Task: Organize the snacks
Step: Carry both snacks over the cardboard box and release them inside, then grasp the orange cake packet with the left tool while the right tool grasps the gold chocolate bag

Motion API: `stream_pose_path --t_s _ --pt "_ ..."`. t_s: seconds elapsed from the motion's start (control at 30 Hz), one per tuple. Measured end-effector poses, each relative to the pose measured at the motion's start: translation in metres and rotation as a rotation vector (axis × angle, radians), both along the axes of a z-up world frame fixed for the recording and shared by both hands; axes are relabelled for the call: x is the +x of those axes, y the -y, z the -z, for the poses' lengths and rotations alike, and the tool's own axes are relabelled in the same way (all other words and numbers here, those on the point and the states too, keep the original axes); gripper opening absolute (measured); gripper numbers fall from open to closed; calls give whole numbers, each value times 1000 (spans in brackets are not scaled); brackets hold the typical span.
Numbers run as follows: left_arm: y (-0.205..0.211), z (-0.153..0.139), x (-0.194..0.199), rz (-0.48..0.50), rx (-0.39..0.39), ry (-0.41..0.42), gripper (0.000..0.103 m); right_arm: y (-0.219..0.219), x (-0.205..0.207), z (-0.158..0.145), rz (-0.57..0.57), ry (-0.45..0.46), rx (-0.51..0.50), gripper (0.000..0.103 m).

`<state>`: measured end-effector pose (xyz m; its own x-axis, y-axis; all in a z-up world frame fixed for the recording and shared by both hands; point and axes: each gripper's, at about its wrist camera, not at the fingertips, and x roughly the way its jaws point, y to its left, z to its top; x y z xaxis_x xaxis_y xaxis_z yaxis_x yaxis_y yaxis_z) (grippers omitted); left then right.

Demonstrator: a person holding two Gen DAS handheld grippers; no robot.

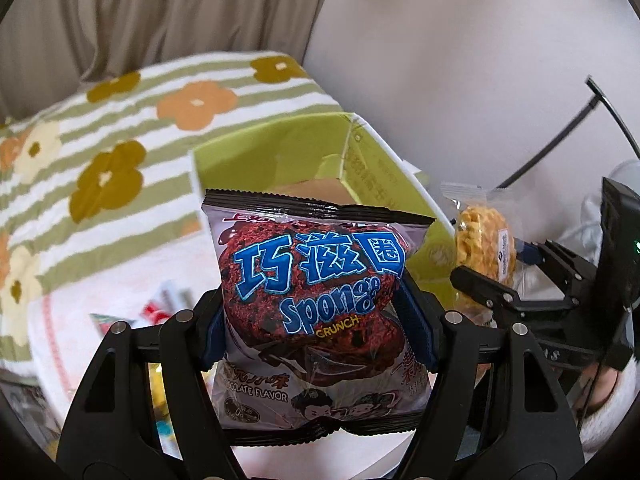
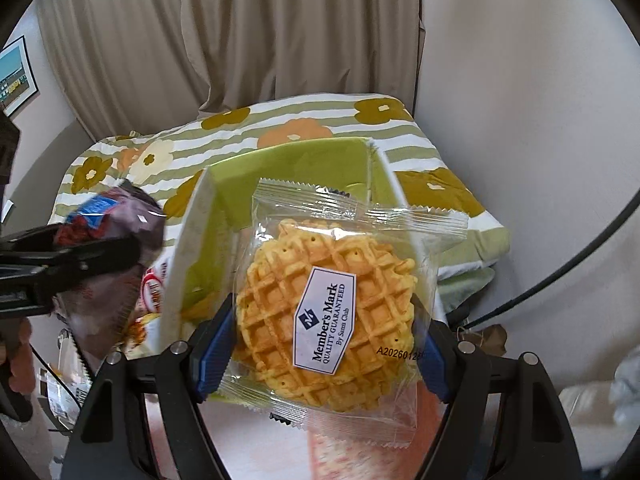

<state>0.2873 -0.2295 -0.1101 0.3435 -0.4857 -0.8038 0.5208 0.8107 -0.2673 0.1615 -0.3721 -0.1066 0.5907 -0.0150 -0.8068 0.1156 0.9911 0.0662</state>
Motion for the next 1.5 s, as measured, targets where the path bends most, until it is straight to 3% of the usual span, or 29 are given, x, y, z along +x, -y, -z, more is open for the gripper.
stream_pose_path --t_s 0.17,0.33,0.47,0.53,0.77,1.13,1.23,1.27,1.4,1.5 --pt "42 20 18 1 49 -37 69 21 9 9 -19 -31 24 74" --pt "58 37 23 24 106 -46 73 33 17 15 -3 -60 31 74" --pt "69 48 26 61 187 -29 94 40 25 18 29 -75 51 74" --pt "71 52 26 68 215 -18 95 41 27 20 33 -83 59 74" --pt "36 52 19 -26 241 -23 95 35 28 26 25 -96 54 74" --pt "-3 41 1 -132 216 9 95 20 47 47 -75 -137 62 75" --pt "-7 40 -3 -142 218 12 95 17 46 50 -95 -127 53 87" --pt "-7 40 -4 -144 221 13 95 16 44 49 -103 -111 47 100" --pt "-8 43 -12 -151 225 8 95 18 35 47 -127 -75 17 102" --pt "-8 44 -21 -162 215 1 95 21 30 45 -128 -75 49 102"
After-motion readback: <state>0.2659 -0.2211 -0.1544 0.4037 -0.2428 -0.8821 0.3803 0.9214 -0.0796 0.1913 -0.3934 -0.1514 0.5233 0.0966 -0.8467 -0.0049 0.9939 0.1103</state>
